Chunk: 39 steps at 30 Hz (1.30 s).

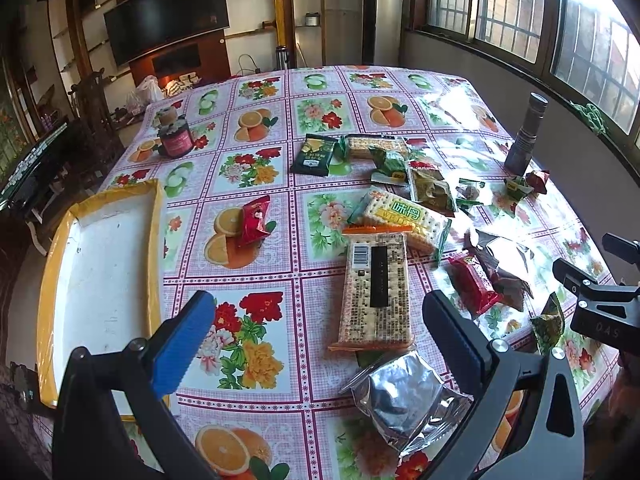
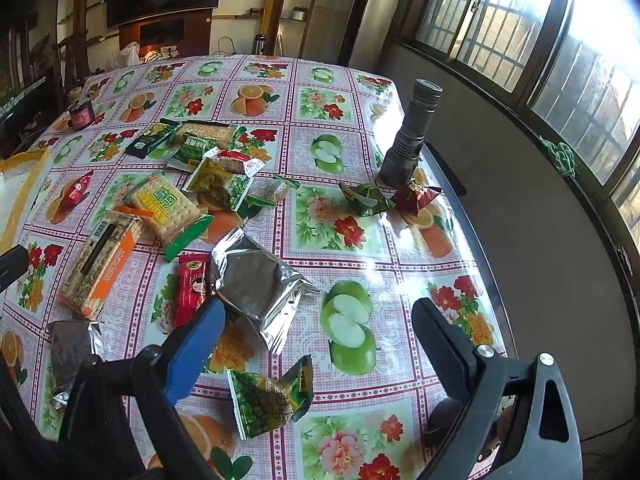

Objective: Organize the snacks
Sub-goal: 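Grasp the silver foil bag with the left tool while the right tool grasps the green pea bag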

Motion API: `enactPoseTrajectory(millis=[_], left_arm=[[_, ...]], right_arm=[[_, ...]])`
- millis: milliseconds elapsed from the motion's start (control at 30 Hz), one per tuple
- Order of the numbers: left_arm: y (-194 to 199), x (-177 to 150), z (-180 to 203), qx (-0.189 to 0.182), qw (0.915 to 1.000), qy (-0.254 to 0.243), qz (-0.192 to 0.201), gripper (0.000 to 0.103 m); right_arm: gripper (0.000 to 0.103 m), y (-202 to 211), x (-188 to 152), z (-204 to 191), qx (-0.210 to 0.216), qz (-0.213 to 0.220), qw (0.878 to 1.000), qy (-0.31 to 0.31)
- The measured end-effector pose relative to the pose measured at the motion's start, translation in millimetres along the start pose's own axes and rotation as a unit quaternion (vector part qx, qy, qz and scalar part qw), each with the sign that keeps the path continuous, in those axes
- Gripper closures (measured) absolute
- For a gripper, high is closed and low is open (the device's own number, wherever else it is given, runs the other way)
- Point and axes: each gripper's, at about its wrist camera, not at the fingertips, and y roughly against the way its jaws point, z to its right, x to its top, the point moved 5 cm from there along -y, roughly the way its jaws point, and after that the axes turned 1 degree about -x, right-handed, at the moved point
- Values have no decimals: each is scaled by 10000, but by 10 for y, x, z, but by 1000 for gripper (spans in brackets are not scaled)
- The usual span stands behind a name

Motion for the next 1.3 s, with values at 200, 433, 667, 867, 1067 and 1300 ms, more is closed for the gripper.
enactPoseTrajectory(millis=[200,433,667,867,1067,1300], left_arm=[[47,-9,5,-32,10000,-1,25,0],[72,-5,-25,-30,10000,68,-13,0],[54,-164,-25,-173,9996,83,-219,0],[53,-473,255,-532,9962,-466,-500,0],[-104,-654,473,-700,9928,-498,-829,0],[-316,-663,608,-903,9897,-296,-1068,0]], right_arm=[[8,22,3,9,16,19,10000,-28],[8,37,-11,19,150,19,9998,-115],[9,-29,-79,77,1277,-249,9886,-762],[10,0,-306,79,1727,-224,9816,-779],[13,-166,-586,54,1608,-710,9823,-655],[32,-337,-688,-153,1246,-850,9885,-128]])
